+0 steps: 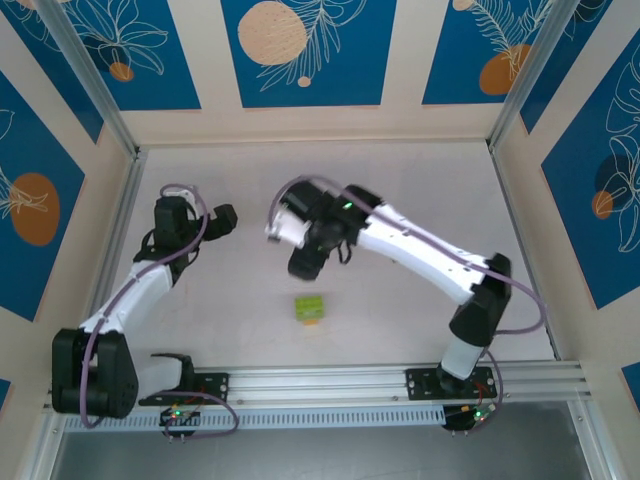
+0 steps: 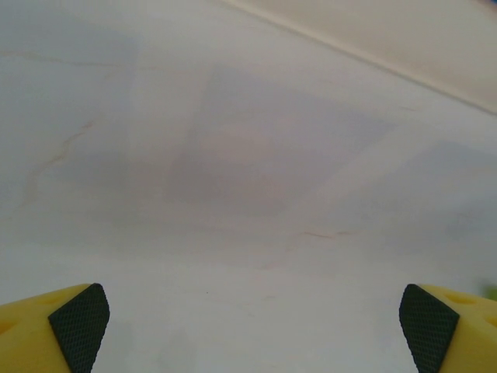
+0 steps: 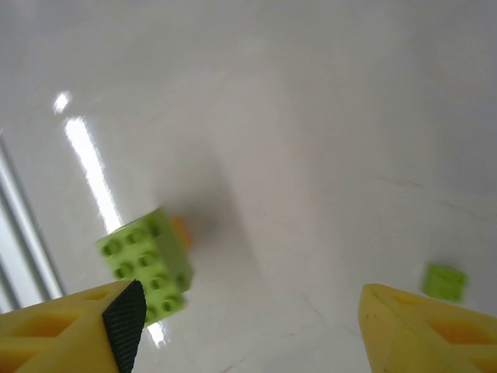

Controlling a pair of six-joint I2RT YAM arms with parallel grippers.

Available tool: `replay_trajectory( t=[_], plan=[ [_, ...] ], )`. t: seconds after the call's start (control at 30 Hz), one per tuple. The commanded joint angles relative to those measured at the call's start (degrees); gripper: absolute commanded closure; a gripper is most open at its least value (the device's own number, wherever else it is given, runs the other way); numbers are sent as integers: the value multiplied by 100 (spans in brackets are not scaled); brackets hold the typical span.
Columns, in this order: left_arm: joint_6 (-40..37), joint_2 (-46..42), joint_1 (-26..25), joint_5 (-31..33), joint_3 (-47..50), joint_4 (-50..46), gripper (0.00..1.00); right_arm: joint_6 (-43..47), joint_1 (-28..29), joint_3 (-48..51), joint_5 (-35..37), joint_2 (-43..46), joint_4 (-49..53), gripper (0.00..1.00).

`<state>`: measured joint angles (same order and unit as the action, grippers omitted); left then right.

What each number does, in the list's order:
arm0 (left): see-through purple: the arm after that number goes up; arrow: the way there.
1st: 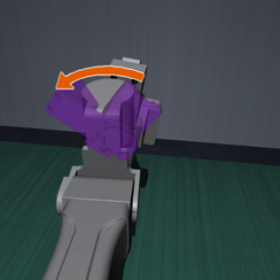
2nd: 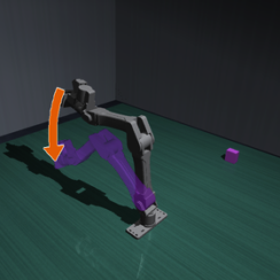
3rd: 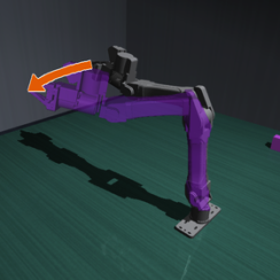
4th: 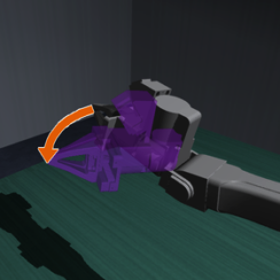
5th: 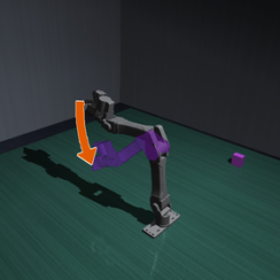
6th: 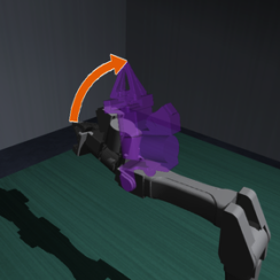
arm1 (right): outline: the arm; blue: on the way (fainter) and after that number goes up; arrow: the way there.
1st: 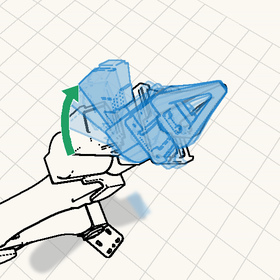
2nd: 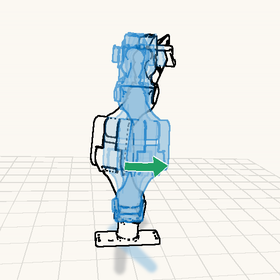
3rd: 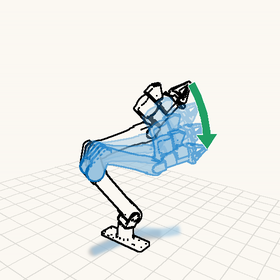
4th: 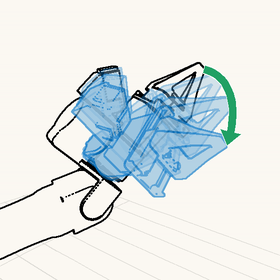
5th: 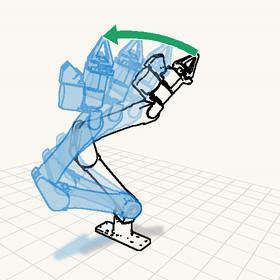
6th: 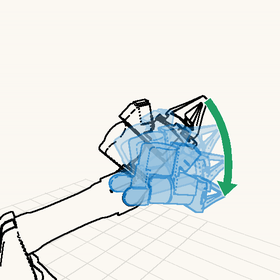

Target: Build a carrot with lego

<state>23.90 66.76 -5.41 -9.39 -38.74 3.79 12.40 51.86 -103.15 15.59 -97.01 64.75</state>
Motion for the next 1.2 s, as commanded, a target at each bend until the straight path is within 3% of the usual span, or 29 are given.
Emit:
replay_trajectory(
  t=[0.0, 0.17, 0.27, 0.33, 0.47, 0.57, 0.67, 0.87, 1.17],
  plan=[
    [-157, -755, -155, -1904, 919, 2116, 1, -1615, -1048, 111, 627, 291, 75, 26],
    [-859, -2227, -1430, -1793, 2008, 2507, 1, -2397, -2614, 1782, -474, 839, -740, 27],
    [-1114, -2956, -2257, -1410, 3057, 3339, 1, -2461, -3036, 2504, -493, 804, -1145, 27],
    [-1405, -3453, -2657, -1060, 3268, 3174, 1, -2462, -3231, 2881, -576, 719, -1470, 28],
    [-2036, -3796, -3092, -1338, 3467, 3328, 1, -2371, -3438, 3187, -705, 401, -1760, 29],
    [-2341, -3328, -3449, -1295, 3457, 3475, 1, -2380, -3530, 3210, -739, 288, -1838, 30],
    [-2488, -2319, -3746, -1199, 3160, 3598, 1, -2451, -3664, 3243, -786, 307, -1947, 30],
    [-2627, -211, -4030, -835, 3417, 5611, 4, -2445, -3858, 3279, -773, 144, -2021, 30],
    [-2948, 273, -4049, -1010, 3241, 5805, 5, -2349, -3896, 3176, -797, -371, -2116, 29]
  ],
)
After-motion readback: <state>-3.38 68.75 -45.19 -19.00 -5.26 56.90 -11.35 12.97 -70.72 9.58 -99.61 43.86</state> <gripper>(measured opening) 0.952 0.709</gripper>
